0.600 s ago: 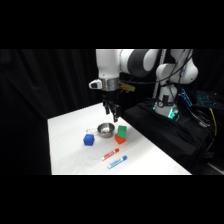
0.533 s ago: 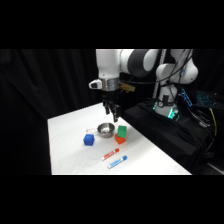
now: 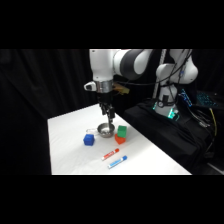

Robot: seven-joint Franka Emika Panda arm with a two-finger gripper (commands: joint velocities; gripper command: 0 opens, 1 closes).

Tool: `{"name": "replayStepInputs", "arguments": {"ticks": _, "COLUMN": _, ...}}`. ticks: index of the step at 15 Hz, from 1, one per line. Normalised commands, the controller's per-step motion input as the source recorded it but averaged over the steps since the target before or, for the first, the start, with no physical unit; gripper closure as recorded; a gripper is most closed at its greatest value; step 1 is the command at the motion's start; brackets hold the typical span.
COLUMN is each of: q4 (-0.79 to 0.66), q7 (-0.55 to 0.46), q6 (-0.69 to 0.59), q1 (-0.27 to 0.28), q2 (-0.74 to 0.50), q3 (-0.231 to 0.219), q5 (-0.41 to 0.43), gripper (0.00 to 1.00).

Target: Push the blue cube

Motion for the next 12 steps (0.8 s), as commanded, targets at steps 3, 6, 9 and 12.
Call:
{"name": "replayStepInputs", "arguments": {"ticks": 3, "q4": 0.59, "q7": 0.12, "q6": -0.16, "q1": -0.093, "q2": 0.38, "q3": -0.085, "q5": -0.026, "gripper": 0.00}}
{"name": "replayStepInputs", "arguments": {"ticks": 6, "q4": 0.62, "q7": 0.13, "q6": -0.23, "q1": -0.072, "q2": 0.33, "q3": -0.065, "q5": 0.012, "gripper": 0.13}}
{"name": "replayStepInputs", "arguments": {"ticks": 9, "q4": 0.63, "q7": 0.15, "q6": -0.27, "q1": -0.030, "q2": 0.30, "q3": -0.027, "q5": 0.042, "gripper": 0.43}}
{"name": "replayStepInputs", "arguments": {"ticks": 12, "q4": 0.54, "q7": 0.15, "q6": -0.24, "q1": 0.006, "q2": 0.31, "q3": 0.000, "q5": 0.058, "gripper": 0.69}}
